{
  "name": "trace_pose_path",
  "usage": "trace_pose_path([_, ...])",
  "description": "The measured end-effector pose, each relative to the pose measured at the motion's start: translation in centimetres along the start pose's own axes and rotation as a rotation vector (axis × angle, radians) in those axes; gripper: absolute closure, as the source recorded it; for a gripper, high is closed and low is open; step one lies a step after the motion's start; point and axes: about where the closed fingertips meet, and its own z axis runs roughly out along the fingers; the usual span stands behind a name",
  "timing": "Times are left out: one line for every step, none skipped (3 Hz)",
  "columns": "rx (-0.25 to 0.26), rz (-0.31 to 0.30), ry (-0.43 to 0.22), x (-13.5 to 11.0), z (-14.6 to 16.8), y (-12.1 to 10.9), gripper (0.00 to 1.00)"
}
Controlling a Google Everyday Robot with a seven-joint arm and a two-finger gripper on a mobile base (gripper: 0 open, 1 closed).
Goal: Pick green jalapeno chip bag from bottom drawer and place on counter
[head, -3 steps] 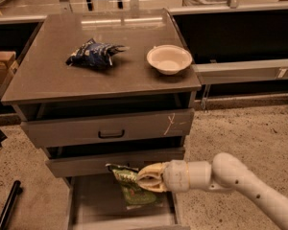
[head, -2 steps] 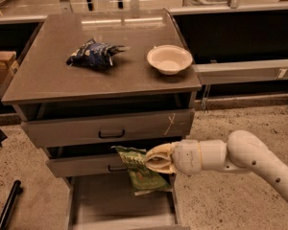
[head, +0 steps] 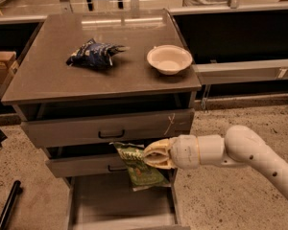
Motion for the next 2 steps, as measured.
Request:
trace_pose_path([0.002, -0.153, -0.003, -0.6, -0.1, -5.8, 1.00])
trace_pose_path([-0.023, -0.352, 0.003, -3.7, -3.3, -15.8, 1.00])
